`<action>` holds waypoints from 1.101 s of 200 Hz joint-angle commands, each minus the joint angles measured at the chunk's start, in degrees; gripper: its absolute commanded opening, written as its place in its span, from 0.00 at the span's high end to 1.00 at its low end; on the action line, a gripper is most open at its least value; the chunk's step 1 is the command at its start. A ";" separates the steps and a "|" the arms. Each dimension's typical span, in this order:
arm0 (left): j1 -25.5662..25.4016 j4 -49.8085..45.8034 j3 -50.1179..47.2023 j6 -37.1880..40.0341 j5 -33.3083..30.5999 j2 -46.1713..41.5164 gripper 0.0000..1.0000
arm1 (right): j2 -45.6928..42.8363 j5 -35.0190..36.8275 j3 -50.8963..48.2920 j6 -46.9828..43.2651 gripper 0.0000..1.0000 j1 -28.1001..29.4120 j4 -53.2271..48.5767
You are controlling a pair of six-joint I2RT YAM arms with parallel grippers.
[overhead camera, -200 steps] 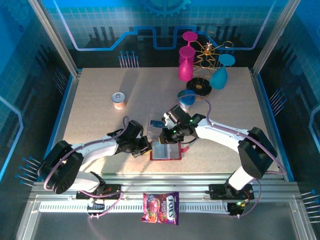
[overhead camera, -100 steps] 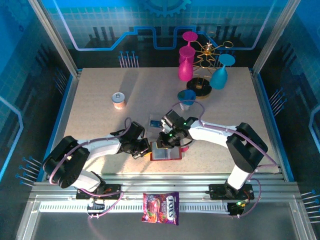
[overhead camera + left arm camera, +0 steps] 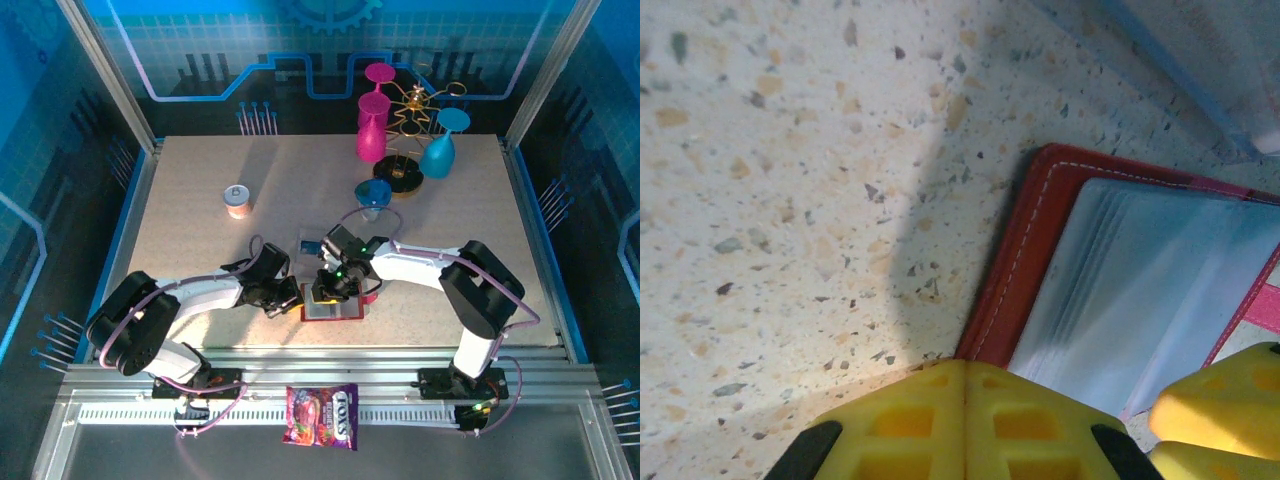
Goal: Take the credit cards out of the card holder
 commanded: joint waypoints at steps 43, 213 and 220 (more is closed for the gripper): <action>-0.38 -2.88 1.24 0.96 -0.34 0.66 0.93 | 1.65 0.26 0.58 -0.12 0.67 0.74 -2.56; -0.35 -5.50 2.88 1.49 -0.85 0.95 0.93 | -1.31 0.32 -4.08 0.23 0.63 -1.71 0.04; -0.42 -5.72 3.05 1.54 -0.88 0.90 0.93 | -1.49 0.03 -4.33 0.33 0.63 -1.90 0.40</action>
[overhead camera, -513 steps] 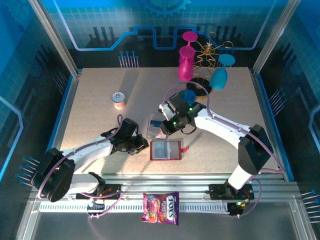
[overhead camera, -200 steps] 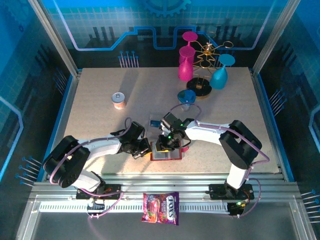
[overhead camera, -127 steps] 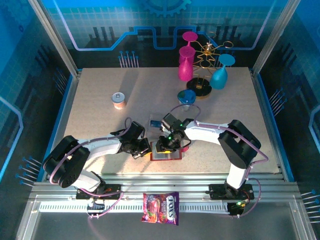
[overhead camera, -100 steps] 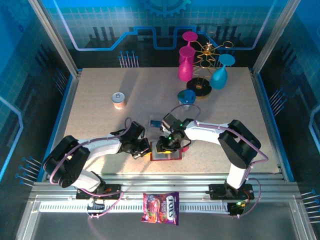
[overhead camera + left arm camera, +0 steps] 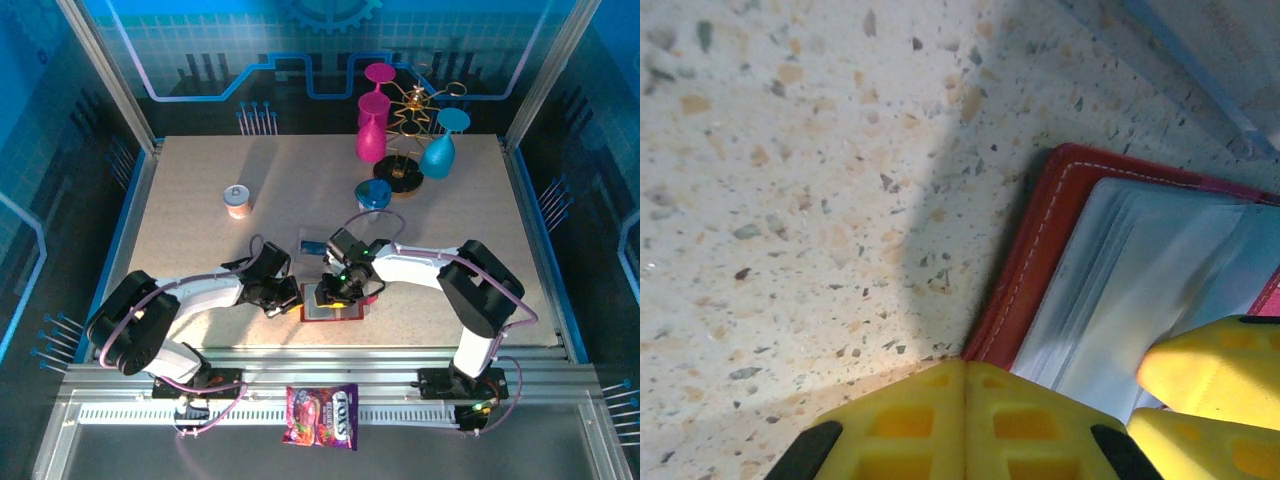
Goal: Take the credit cards out of the card holder
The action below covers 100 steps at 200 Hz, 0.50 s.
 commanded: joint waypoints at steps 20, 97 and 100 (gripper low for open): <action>-0.37 -3.58 2.41 1.46 -1.00 0.55 0.93 | -2.00 -0.89 -2.68 0.56 0.63 -1.54 1.46; -0.35 -4.39 4.65 -0.03 -1.49 -5.35 0.84 | -3.74 -8.38 -10.45 4.21 0.64 -4.32 14.74; -0.37 -4.13 4.60 -0.21 -1.34 -5.54 0.83 | -3.70 -8.59 -10.73 4.33 0.64 -4.43 15.15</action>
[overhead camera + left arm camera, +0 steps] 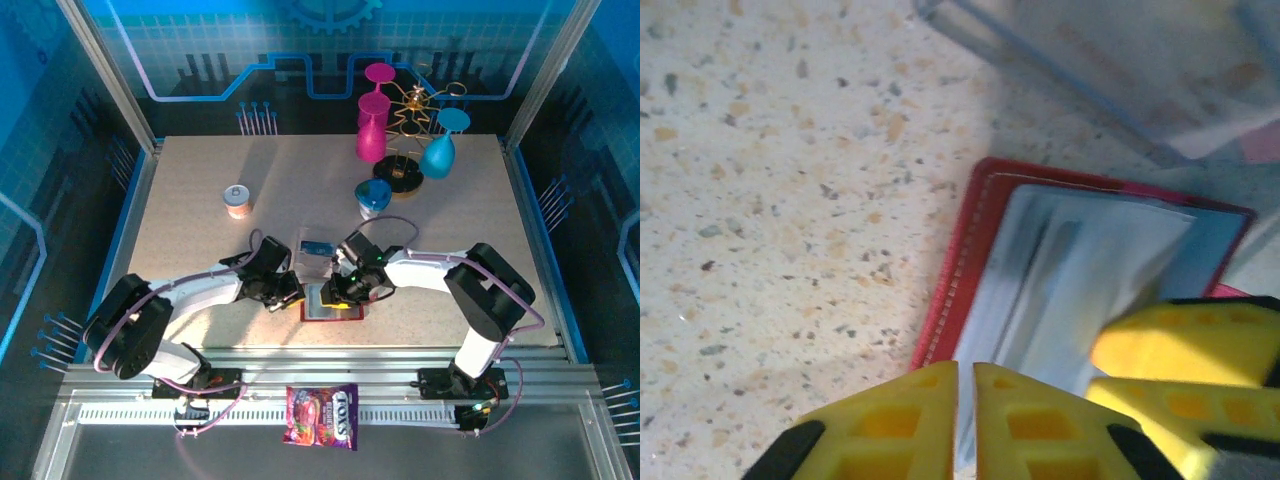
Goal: Take the credit cards out of the card holder
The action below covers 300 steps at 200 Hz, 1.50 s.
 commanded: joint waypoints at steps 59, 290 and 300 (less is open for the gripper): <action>-0.54 9.15 -0.71 -5.89 4.88 -1.33 0.73 | -1.54 -6.12 -6.47 4.38 0.65 -2.33 12.04; -1.59 10.87 0.60 -5.89 6.53 5.53 0.66 | 0.22 -10.99 -11.29 9.38 0.70 -4.18 23.17; -1.72 10.57 0.69 -5.87 6.58 5.06 0.66 | 0.15 -11.10 -11.26 9.46 0.70 -4.18 23.12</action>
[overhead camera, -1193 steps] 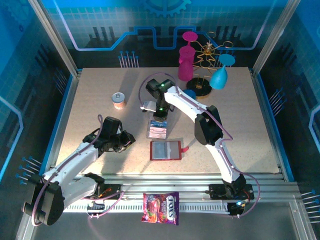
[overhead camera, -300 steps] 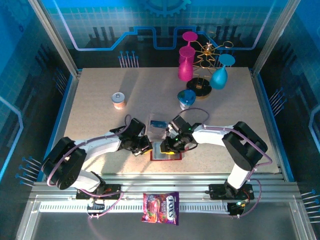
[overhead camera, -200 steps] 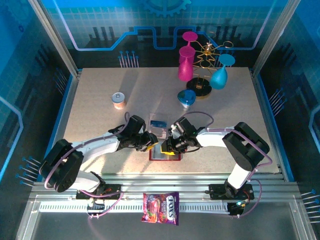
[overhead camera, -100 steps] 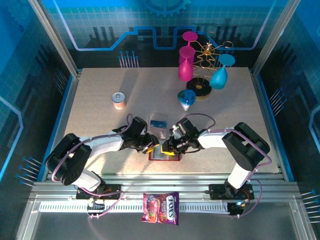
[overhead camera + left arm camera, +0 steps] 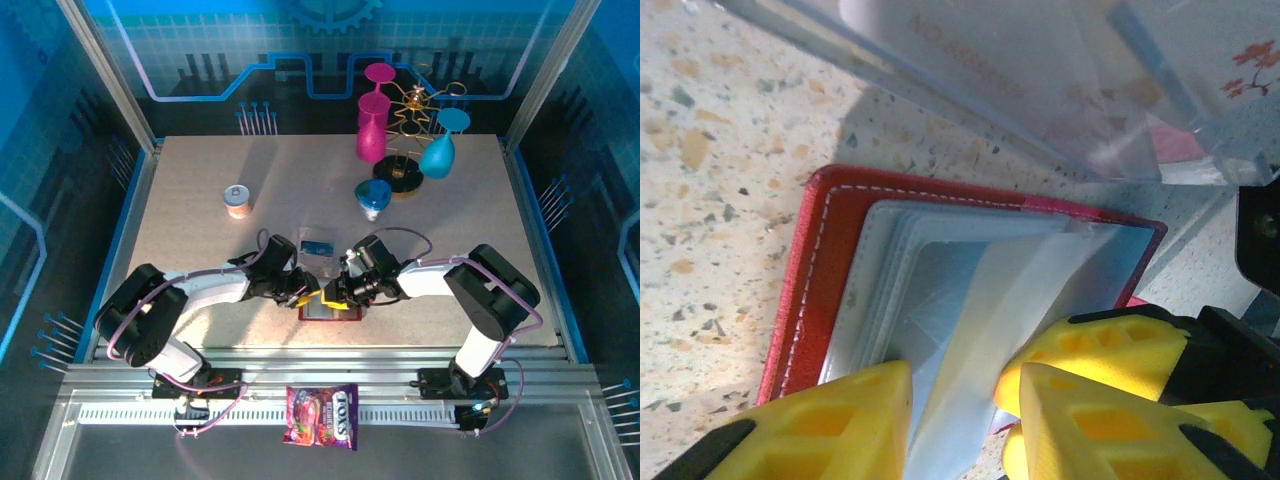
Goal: Take the credit cards out of the card holder
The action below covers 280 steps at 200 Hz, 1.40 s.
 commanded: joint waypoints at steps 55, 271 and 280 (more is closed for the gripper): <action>-0.70 -2.92 2.04 0.94 1.63 -2.56 0.66 | -3.52 0.25 -0.26 0.16 0.69 -1.18 -2.35; -8.59 -0.76 17.79 1.25 6.80 12.78 0.49 | -19.02 17.73 6.54 -20.21 0.65 -11.10 -43.78; -8.65 -0.71 17.72 1.21 6.77 12.67 0.49 | -18.51 17.62 6.36 -20.21 0.65 -11.11 -43.48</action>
